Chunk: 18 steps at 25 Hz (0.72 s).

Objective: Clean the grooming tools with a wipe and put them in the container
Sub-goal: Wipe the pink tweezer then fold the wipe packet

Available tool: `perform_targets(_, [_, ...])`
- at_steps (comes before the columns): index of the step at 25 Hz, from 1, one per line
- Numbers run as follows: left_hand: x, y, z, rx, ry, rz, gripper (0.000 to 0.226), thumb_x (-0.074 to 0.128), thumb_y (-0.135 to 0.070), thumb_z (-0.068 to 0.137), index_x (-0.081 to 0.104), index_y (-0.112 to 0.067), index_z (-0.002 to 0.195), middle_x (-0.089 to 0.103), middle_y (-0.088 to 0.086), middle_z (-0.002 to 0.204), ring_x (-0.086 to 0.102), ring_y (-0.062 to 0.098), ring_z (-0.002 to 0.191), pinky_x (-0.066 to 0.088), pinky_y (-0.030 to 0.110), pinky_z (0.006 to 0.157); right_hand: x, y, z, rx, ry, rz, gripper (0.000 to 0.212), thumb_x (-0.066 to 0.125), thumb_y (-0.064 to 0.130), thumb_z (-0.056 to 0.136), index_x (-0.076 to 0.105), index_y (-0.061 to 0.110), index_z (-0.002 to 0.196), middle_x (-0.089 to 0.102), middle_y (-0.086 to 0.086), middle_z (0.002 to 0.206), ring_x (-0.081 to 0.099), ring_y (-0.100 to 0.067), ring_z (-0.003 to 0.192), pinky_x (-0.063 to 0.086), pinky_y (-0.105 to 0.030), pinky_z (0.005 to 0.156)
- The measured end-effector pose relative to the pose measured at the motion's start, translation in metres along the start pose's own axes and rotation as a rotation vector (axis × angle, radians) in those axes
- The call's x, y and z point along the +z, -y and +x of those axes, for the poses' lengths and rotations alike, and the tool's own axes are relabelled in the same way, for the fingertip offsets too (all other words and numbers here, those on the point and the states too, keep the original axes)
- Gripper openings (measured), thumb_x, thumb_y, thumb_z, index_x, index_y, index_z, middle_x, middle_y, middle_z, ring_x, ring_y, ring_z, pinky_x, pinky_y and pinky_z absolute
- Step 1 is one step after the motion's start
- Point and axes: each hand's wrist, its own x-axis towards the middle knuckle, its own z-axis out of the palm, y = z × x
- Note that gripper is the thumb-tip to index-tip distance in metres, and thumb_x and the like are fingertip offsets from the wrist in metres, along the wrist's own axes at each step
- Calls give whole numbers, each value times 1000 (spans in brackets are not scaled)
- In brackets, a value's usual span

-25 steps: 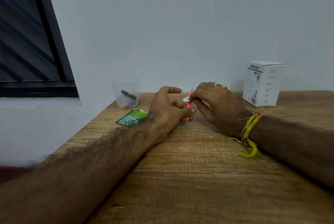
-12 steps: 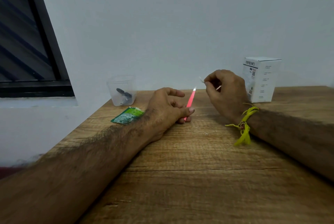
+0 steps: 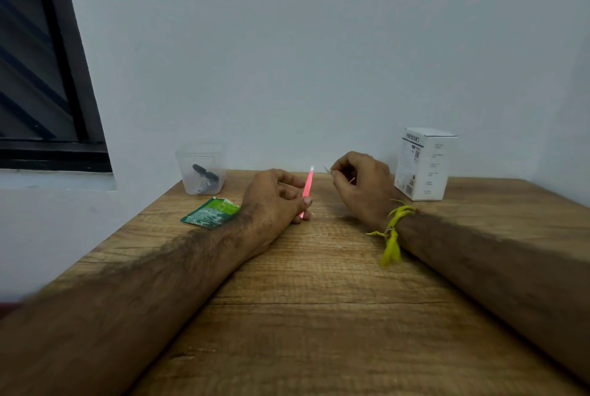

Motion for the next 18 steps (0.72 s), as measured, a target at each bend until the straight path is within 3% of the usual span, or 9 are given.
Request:
perform_targets(4, [1, -2, -3, 30, 0, 89, 27, 77, 5, 82, 65, -7, 103, 69, 8, 68, 69, 16, 58, 54, 20, 51, 2, 1, 2, -60, 146, -126, 6, 59, 16, 88, 65, 16, 90, 64, 1, 89, 58, -15, 83, 50, -35, 78])
perform_targets(7, [3, -2, -3, 47, -42, 184, 18, 77, 2, 83, 69, -9, 95, 72, 15, 75, 70, 18, 60, 58, 24, 60, 7, 2, 3, -98, 275, -237, 6, 55, 17, 88, 60, 17, 90, 61, 0, 91, 56, -19, 85, 48, -36, 77])
perform_targets(11, [0, -5, -2, 50, -105, 358, 12, 78, -10, 83, 72, -11, 94, 76, 10, 82, 74, 24, 82, 60, 37, 81, 11, -5, 8, -79, 249, -264, 5, 56, 19, 87, 60, 19, 90, 60, 0, 91, 56, -19, 86, 45, -32, 76])
perform_targets(15, [-5, -3, 0, 83, -123, 463, 8, 78, -14, 81, 74, -17, 88, 73, -3, 78, 70, 14, 80, 59, 31, 80, 12, -10, 7, -153, 203, -215, 4, 60, 16, 85, 62, 19, 88, 60, 2, 85, 56, -19, 80, 45, -32, 73])
perform_targets(18, [-6, -3, 2, 45, -162, 422, 9, 82, -14, 75, 77, -16, 82, 74, -3, 72, 69, 11, 72, 59, 28, 76, 13, -11, 7, -179, 213, -196, 4, 60, 17, 85, 60, 21, 86, 58, 4, 83, 55, -19, 78, 46, -34, 72])
